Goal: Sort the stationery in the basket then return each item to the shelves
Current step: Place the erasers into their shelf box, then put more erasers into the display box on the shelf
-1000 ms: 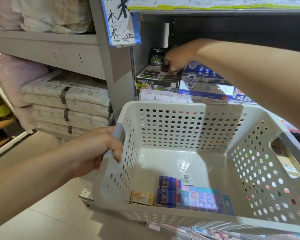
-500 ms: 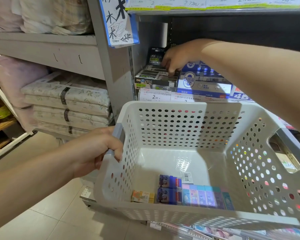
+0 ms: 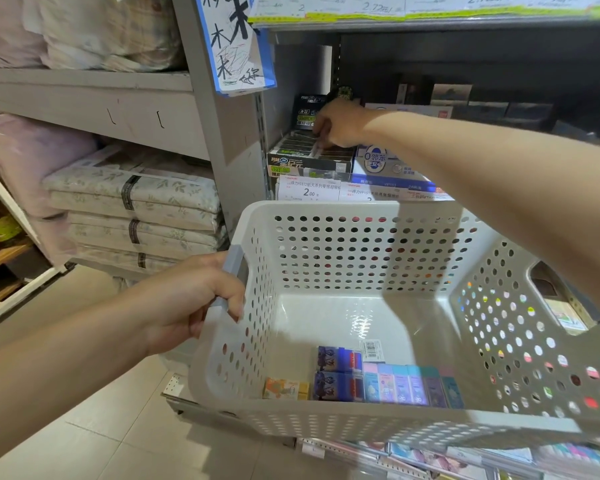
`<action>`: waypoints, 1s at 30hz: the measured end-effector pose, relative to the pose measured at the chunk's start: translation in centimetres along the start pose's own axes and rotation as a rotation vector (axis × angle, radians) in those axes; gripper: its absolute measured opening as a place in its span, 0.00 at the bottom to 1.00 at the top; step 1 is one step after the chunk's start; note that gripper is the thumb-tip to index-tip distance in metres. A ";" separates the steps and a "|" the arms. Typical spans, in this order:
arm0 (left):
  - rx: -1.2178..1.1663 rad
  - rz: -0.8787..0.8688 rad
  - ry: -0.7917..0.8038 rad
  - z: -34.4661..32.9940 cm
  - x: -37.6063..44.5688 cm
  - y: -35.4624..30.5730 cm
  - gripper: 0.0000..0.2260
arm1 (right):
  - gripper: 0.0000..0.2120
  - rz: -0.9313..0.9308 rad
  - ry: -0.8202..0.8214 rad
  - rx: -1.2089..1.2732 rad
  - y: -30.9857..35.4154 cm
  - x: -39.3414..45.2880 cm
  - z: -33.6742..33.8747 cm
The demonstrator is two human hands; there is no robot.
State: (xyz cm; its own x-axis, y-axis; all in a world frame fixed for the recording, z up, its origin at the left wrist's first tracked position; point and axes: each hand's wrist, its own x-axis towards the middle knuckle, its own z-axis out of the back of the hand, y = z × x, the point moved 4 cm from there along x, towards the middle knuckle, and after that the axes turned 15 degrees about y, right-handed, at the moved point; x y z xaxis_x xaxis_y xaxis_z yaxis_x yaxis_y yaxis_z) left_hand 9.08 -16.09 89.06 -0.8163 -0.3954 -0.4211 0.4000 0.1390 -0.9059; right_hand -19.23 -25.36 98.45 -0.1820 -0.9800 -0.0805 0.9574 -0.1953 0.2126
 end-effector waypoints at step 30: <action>0.060 -0.016 0.089 -1.3 2.0 -0.5 0.20 | 0.36 0.068 0.758 -0.225 4.8 -19.1 -18.7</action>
State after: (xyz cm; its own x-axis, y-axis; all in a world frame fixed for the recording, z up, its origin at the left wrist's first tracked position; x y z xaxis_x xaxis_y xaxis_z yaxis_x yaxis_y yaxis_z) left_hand 6.71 -15.75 88.58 -0.8554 -0.3142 -0.4117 0.4089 0.0782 -0.9092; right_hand -6.92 -6.85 82.84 0.0031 -0.6805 -0.7327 0.9980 -0.0446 0.0456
